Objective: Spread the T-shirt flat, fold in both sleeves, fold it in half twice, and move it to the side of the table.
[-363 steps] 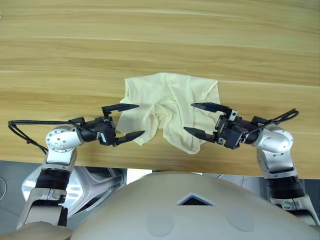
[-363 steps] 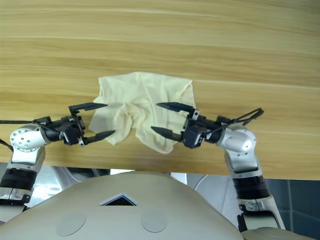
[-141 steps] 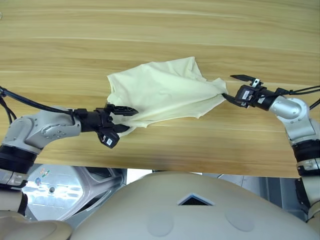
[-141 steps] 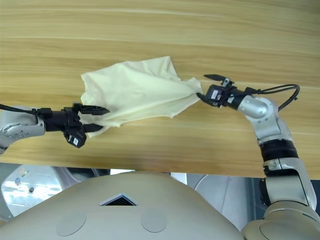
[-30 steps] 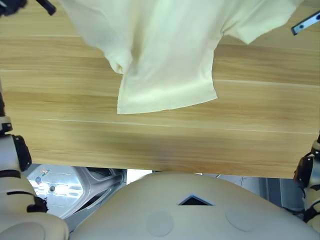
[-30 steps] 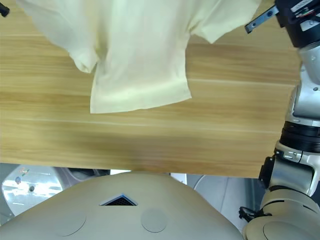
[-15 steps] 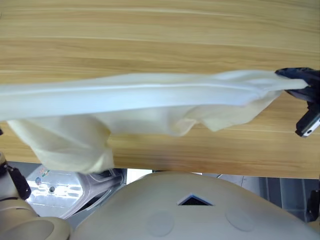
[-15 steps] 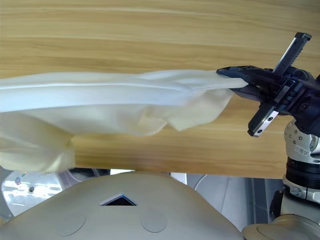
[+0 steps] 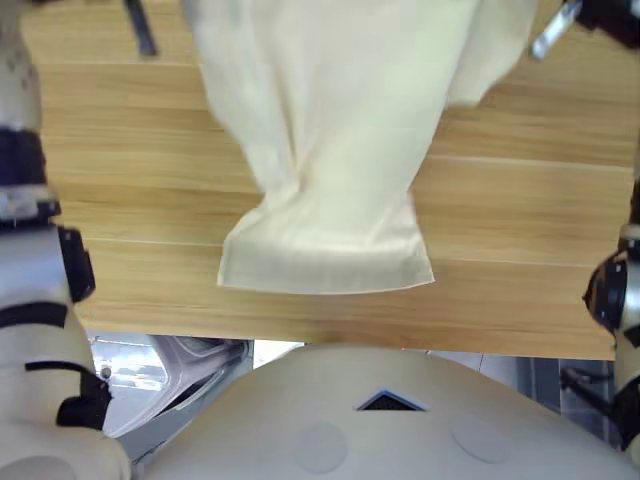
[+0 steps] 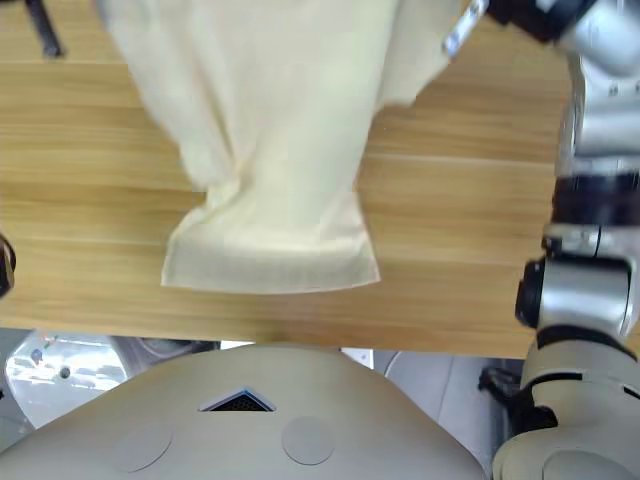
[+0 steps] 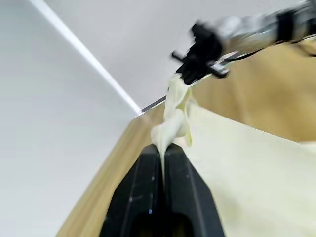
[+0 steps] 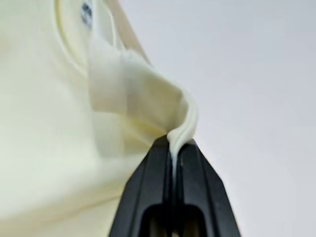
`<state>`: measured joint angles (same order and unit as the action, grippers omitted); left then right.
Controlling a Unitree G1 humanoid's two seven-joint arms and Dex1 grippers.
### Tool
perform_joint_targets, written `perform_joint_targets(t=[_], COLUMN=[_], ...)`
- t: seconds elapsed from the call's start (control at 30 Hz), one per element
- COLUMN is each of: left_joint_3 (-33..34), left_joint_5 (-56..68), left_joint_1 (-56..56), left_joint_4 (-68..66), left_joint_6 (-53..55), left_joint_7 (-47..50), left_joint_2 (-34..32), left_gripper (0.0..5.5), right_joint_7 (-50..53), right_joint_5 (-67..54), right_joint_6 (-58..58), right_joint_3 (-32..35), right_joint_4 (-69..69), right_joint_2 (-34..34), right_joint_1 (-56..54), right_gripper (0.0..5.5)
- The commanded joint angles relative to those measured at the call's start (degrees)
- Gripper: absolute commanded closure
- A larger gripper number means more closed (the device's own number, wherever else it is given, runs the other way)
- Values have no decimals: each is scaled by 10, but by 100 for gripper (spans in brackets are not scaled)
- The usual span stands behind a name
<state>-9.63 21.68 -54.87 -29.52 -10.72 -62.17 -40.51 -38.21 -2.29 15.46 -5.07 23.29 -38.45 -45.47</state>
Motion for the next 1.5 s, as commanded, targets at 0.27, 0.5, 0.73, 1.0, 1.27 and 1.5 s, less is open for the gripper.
perform_joint_targets(t=[0.27, 0.5, 0.73, 1.0, 1.27, 1.5], left_joint_3=[-246, -191, -145, -173, -161, -199], left_joint_5=[-141, 87, 72, 12, 173, -183], left_joint_1=[225, 382, 445, 531, 622, 618], left_joint_4=[-6, 301, 317, 363, 486, 287], left_joint_6=[-392, -335, -283, -252, -167, -253], left_joint_7=[-5, -117, -175, -230, -303, -214], left_joint_2=[-177, -260, -249, -236, -318, -200], left_gripper=[549, 549, 549, 549, 549, 549], right_joint_7=[38, -156, -201, -250, -333, -263], right_joint_5=[104, -218, -144, -100, -128, 190], right_joint_6=[221, 232, 185, 171, 142, 132], right_joint_3=[-167, -121, -107, -132, -135, -211], right_joint_4=[-48, -310, -313, -390, -444, -333], right_joint_2=[-162, -272, -255, -265, -304, -222], right_joint_1=[237, 378, 423, 521, 573, 554], right_gripper=[550, 550, 550, 550, 550, 550])
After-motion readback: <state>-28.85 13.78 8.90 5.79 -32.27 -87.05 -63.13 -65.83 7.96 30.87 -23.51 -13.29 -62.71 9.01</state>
